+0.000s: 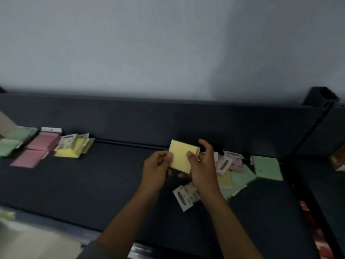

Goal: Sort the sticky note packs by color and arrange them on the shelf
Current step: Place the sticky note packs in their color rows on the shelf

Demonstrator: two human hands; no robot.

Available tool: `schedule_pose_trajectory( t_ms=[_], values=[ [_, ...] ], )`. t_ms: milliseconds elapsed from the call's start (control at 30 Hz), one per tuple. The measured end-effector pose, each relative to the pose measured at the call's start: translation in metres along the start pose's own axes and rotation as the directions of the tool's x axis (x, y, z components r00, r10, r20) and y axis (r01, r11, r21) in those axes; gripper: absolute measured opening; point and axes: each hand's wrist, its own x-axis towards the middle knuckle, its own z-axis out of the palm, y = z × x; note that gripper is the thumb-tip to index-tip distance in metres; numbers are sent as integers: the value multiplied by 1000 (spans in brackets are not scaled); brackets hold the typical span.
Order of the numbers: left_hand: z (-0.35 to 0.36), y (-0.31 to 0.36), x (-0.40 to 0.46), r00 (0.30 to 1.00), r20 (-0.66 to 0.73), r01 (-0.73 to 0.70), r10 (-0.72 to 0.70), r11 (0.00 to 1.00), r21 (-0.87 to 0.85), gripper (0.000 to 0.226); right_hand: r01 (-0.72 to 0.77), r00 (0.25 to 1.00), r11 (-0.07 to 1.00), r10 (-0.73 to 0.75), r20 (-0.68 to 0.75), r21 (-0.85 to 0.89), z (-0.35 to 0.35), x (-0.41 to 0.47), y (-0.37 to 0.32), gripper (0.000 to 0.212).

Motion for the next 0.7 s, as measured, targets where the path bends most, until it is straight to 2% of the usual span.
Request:
schedule_pose_trajectory(
  t_ms=[100,267,400,700],
  values=[
    [-33,-1,-2,999,-31,32,-35,995,-90,17,-12,999,1000,13,44,-28,37,-4,1,33],
    [-98,-12,-6,997,-79,19,-24,997,-68,16,-5,999,997,9,50,-73,101,-16,7,22],
    [-153,-21,-5,991,-129,16,-24,998,-59,12,10,998,996,-5,60,-86,152,-31,13,19],
    [-273,-46,-15,960,-280,-26,-33,978,-205,22,26,993,992,-11,119,-125,271,-65,32,17]
  ],
)
